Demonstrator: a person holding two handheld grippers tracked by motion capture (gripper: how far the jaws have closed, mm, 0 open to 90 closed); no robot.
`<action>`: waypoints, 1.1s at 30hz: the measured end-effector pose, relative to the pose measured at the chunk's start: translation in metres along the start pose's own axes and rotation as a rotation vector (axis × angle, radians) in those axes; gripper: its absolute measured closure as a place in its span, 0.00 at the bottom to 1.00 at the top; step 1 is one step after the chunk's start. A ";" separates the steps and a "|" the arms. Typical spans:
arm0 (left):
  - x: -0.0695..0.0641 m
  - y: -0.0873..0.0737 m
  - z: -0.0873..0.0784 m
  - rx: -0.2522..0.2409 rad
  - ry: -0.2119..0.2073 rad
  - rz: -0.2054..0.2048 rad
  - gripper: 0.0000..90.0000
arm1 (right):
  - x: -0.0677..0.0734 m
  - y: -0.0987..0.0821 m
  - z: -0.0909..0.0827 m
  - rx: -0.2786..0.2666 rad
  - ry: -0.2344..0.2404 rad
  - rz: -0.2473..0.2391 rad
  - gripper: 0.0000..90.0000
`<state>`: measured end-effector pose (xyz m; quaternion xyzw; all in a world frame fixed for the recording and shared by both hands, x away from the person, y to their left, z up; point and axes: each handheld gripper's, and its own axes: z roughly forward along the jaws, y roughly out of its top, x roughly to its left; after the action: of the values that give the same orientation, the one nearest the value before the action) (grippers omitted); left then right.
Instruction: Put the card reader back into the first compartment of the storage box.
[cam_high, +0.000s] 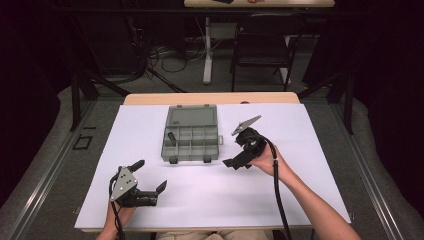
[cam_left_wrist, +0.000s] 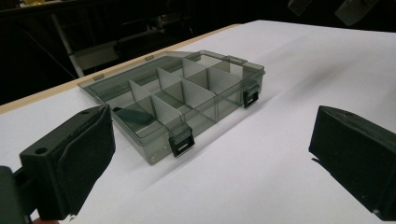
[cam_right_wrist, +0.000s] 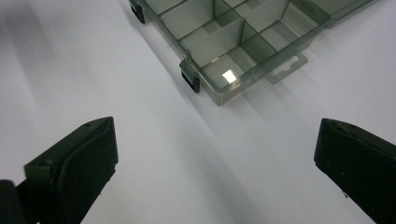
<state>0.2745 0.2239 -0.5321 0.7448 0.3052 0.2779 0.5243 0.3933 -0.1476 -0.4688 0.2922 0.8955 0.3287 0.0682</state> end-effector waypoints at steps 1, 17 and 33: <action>0.000 0.000 0.000 0.000 0.000 0.000 0.00 | 0.000 -0.003 -0.001 -0.002 0.000 -0.003 0.00; 0.000 0.000 -0.001 -0.001 0.004 -0.002 0.00 | 0.003 -0.050 -0.021 -0.025 -0.031 0.021 0.00; 0.000 0.000 -0.001 0.000 0.006 -0.005 0.00 | 0.010 -0.105 -0.049 -0.112 -0.094 0.058 0.00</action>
<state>0.2736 0.2248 -0.5320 0.7431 0.3086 0.2790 0.5242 0.3198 -0.2330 -0.4964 0.3288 0.8626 0.3662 0.1167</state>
